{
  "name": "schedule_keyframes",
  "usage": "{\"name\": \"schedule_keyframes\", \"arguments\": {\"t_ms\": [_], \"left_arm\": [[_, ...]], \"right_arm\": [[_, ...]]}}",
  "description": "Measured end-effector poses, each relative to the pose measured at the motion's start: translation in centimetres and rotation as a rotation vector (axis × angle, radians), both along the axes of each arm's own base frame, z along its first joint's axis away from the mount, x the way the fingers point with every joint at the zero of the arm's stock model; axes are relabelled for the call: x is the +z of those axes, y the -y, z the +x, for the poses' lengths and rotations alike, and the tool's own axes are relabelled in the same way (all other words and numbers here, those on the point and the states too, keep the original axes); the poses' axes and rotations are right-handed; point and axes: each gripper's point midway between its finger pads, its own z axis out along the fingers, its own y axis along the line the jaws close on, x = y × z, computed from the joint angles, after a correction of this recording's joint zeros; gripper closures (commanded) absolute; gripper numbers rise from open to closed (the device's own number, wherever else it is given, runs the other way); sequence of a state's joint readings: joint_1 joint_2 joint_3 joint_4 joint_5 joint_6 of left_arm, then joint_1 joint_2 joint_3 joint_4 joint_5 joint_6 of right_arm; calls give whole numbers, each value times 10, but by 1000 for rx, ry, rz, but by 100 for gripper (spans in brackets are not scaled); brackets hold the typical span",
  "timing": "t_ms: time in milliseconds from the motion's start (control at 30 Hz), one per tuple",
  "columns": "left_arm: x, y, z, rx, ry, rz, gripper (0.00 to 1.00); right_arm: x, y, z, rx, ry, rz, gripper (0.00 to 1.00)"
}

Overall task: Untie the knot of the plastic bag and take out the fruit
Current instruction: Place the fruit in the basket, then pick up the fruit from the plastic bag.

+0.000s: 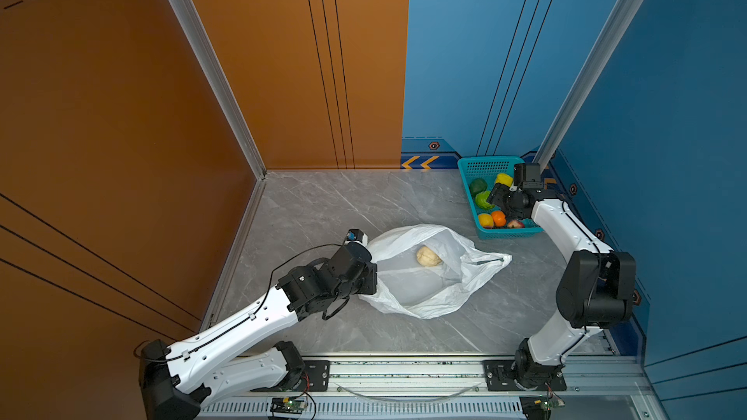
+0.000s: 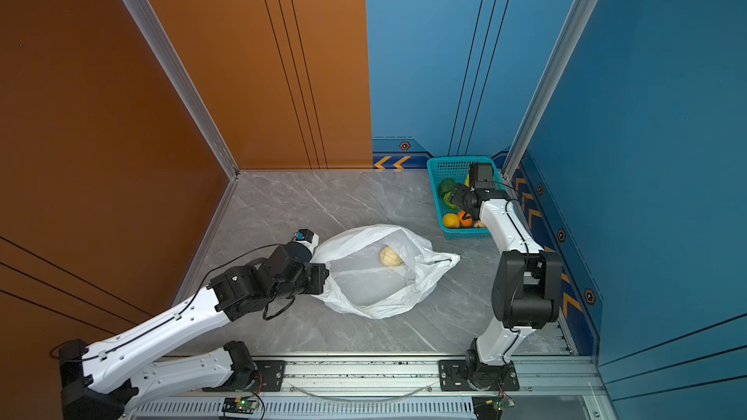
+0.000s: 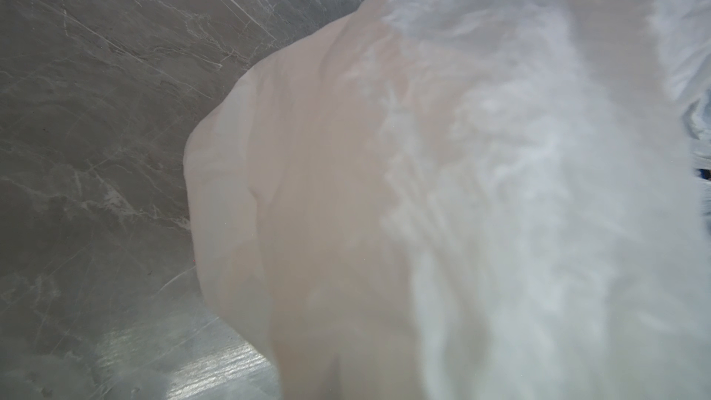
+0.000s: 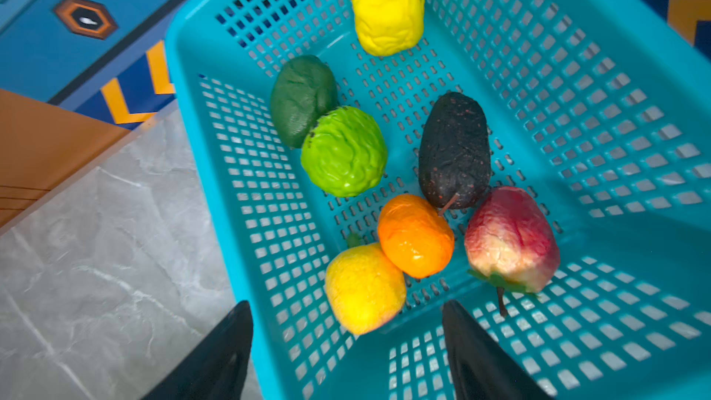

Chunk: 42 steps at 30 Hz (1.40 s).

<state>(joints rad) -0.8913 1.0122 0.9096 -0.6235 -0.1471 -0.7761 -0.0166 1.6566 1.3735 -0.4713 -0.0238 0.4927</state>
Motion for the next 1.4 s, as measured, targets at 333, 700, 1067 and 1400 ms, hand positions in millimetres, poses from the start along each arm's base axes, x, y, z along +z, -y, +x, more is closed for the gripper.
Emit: {"name": "schedule_keyframes", "arguments": {"t_ms": [333,700,1067,1400], "left_arm": [[2,0,0,2,7,-6,100],[5,-1,0,2,14,-14,100],[4,-1,0,2,11,-11,100],[4,1,-1,11,1,-24,100]], "right_arm": [[100,-84,-85,222,139,7,17],[116,-181,-201,529,83,21,16],[79,-247,-255,693,18,-27,15],[-25,-269,-263,743,-105,-120,16]]}}
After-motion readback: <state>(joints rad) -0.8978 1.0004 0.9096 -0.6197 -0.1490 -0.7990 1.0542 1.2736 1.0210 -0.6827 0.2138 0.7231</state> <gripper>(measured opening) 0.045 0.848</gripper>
